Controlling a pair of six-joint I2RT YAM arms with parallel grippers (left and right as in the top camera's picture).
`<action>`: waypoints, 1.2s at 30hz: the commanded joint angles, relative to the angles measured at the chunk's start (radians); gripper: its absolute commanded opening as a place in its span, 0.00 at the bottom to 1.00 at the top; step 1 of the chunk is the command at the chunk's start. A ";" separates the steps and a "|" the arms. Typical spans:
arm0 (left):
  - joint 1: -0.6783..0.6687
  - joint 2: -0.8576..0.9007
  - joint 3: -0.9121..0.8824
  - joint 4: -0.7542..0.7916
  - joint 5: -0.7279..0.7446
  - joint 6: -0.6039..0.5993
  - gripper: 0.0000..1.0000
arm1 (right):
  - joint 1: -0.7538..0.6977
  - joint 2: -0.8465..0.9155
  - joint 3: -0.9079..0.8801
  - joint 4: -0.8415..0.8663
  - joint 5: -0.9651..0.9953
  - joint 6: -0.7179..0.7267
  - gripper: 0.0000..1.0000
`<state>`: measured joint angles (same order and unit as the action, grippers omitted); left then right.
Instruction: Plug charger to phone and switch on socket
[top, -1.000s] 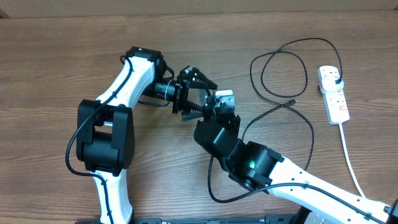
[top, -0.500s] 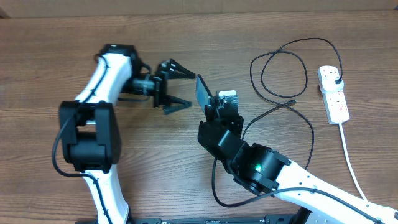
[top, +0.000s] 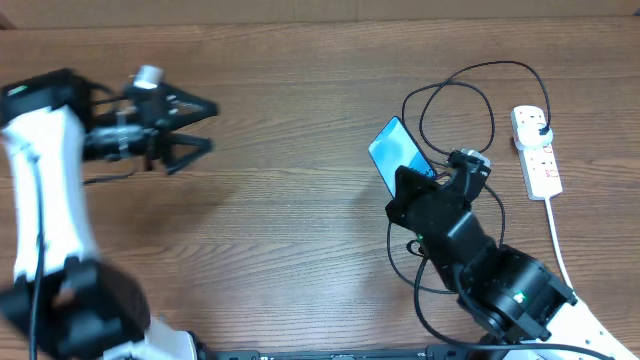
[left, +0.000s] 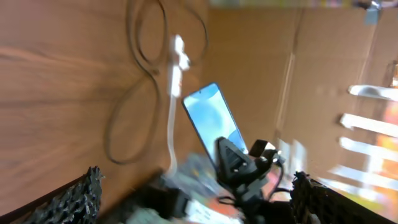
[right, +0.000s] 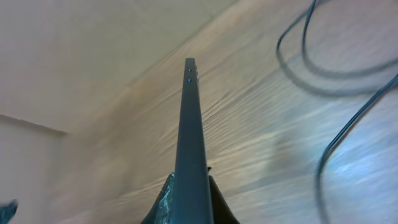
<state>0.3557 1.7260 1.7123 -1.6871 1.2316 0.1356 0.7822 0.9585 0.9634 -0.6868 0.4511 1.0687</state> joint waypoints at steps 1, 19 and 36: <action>0.084 -0.164 0.026 -0.003 -0.163 -0.002 1.00 | -0.046 0.019 0.001 0.016 -0.197 0.186 0.04; 0.150 -0.824 -0.219 0.152 -0.694 -0.456 0.99 | -0.072 0.300 -0.003 0.353 -0.443 0.269 0.04; 0.090 -0.601 -1.021 0.848 0.037 -0.966 1.00 | -0.079 0.301 -0.003 0.340 -0.479 0.349 0.04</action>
<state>0.4839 1.0824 0.7376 -0.8944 1.1370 -0.6353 0.7094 1.2755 0.9524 -0.3599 -0.0017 1.3537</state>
